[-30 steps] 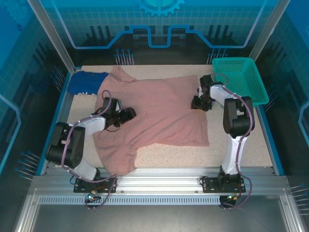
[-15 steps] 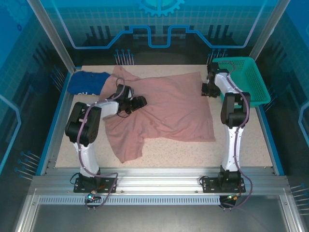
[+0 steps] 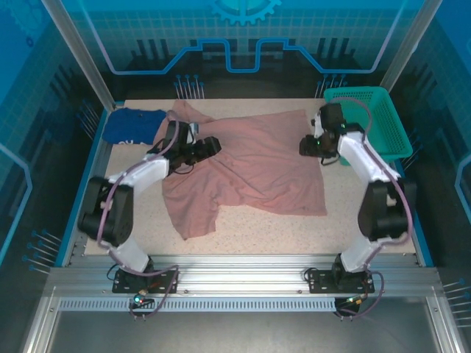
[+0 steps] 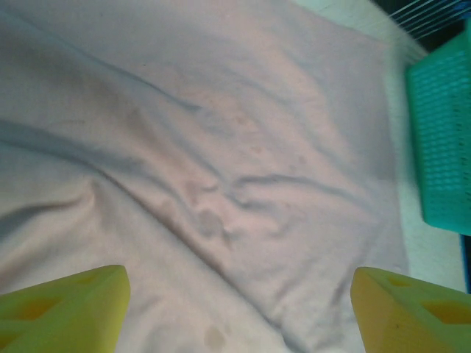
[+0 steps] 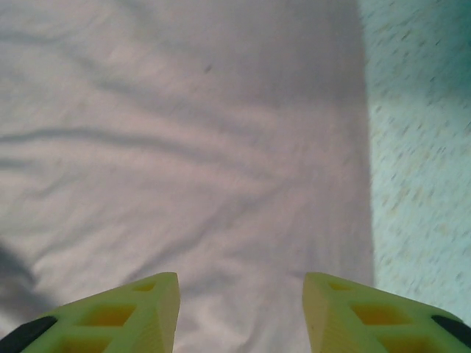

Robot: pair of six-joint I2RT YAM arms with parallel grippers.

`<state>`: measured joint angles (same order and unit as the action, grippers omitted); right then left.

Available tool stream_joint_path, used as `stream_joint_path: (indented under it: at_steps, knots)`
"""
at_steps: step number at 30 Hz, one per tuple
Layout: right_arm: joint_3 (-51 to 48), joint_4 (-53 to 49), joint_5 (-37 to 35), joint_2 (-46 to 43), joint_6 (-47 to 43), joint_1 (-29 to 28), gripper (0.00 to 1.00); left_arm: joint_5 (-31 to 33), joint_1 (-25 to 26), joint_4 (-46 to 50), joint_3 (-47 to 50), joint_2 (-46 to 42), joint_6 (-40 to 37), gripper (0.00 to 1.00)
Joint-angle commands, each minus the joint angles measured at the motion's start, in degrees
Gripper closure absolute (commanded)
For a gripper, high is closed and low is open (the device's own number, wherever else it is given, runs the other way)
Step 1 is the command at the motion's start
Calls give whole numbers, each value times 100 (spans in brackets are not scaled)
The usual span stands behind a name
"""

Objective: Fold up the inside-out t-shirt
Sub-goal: Move the T-shirt to the center of the table, then turn over the T-shirt at the center of the table.

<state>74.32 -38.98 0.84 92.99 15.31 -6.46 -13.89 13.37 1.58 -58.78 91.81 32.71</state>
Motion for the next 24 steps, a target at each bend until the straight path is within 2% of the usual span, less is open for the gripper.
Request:
stream_joint_path:
  at_steps: [1,6,10,12,17,21,24]
  knots:
    - [-1272,265,213,-702,314,-90,50,269,35,251,858,-942,-35,19]
    - [-2659,244,72,-1718,690,-182,46,1199,56,1689,2117,-2684,73,20]
    - [-3065,438,262,-1850,834,-425,47,1682,78,2552,2907,-3758,327,26]
    - [-2968,583,231,-1762,851,-886,48,1719,78,2639,3055,-3767,321,28]
    - [-2589,1568,828,-1291,974,-2698,47,1621,79,2484,2891,-3421,246,26]
    - [-2041,2488,980,-402,1413,-3968,42,1959,7,2377,2748,-3418,183,23]
    - [-1290,2556,828,489,1535,-4541,39,1970,-142,2331,2763,-3402,160,21]
